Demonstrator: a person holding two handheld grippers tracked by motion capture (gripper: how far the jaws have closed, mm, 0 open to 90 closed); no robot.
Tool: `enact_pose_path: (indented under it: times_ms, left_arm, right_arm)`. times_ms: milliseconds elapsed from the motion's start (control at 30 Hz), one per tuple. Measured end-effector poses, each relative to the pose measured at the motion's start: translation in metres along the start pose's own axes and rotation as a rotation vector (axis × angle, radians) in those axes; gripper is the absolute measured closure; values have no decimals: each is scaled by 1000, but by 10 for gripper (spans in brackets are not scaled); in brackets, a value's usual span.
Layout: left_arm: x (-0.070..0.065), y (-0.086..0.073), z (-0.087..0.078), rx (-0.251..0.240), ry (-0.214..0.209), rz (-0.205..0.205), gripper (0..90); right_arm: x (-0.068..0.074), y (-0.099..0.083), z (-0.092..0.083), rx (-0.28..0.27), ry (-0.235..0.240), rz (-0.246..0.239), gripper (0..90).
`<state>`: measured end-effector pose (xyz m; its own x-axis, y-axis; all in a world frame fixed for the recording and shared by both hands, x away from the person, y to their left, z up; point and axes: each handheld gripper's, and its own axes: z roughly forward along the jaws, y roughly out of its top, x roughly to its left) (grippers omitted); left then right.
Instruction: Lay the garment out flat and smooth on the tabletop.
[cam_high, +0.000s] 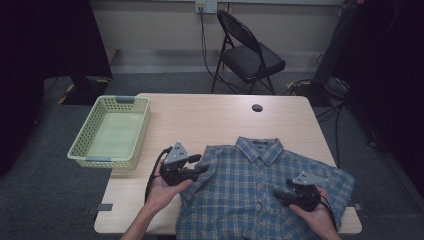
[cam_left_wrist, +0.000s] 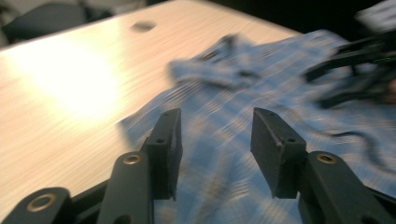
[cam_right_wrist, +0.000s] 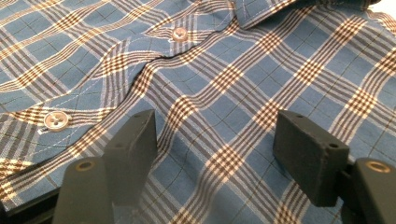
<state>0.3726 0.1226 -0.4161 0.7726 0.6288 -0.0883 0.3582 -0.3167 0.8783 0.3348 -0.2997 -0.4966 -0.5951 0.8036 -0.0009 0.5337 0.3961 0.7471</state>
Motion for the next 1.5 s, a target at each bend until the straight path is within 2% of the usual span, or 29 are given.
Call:
enact_pose_path:
  times_ms: [100, 133, 167, 233, 300, 367, 433, 500, 567, 633, 667, 700, 733, 767, 800, 900, 1000, 1033, 1067, 1200, 1333, 1500]
  left_arm:
    - [27, -14, 10, 57, 59, -55, 555]
    - [35, -19, 13, 74, 74, -87, 545]
    - [42, -25, 18, 98, 79, -105, 527]
    - [45, -31, 26, 140, 43, -107, 485]
    - [42, -37, 39, 202, 26, -79, 452]
    - [37, -39, 48, 235, 59, -55, 424]
    - [31, -41, 56, 246, 50, -37, 407]
    - [21, -41, 65, 276, 65, 17, 399]
    - [16, -42, 70, 280, 72, 55, 434]
    - [12, -40, 73, 270, 69, 79, 508]
    - [9, -40, 74, 268, 81, 97, 573]
    - [7, -39, 74, 268, 88, 121, 593]
    - [7, -39, 74, 268, 88, 121, 636]
    - [4, -39, 74, 266, 92, 135, 636]
    - [1, -39, 74, 261, 98, 147, 705]
    - [0, -39, 71, 254, 103, 147, 742]
    - [5, -37, 63, 228, 91, 112, 800]
    - [5, -37, 63, 228, 91, 112, 809]
    - [8, -35, 57, 206, 83, 86, 825]
    - [15, -30, 42, 141, 74, 44, 842]
    - [25, -24, 23, 84, 80, 0, 849]
    - [36, -21, 3, 57, 117, -22, 851]
  right_arm:
    - [0, 0, 0, 0, 0, -1, 298]
    - [0, 0, 0, 0, 0, 0, 299]
    - [0, 0, 0, 0, 0, 0, 298]
    - [0, 0, 0, 0, 1, -1, 298]
    - [0, 0, 0, 0, 2, -2, 298]
    - [0, 0, 0, 0, 2, -2, 298]
    - [0, 0, 0, 0, 2, -3, 298]
    - [0, 0, 0, -1, 3, -4, 298]
    - [0, 0, 0, -1, 3, -3, 298]
    - [0, 0, 0, -1, 3, -4, 298]
    - [0, 0, 0, -1, 4, -3, 298]
    - [0, 0, 0, -1, 4, -4, 298]
    - [0, 0, 0, -1, 4, -4, 298]
    - [0, 0, 0, -1, 4, -4, 298]
    - [0, 0, 0, -1, 4, -4, 299]
    - [0, 0, 0, -1, 5, -4, 298]
    - [0, 0, 0, -1, 5, -5, 298]
    - [0, 0, 0, -1, 6, -4, 298]
    - [0, 0, 0, -1, 6, -4, 298]
    - [0, 0, 0, -1, 6, -6, 298]
    - [0, 0, 0, -1, 7, -5, 298]
    - [0, 0, 0, -1, 7, -5, 298]
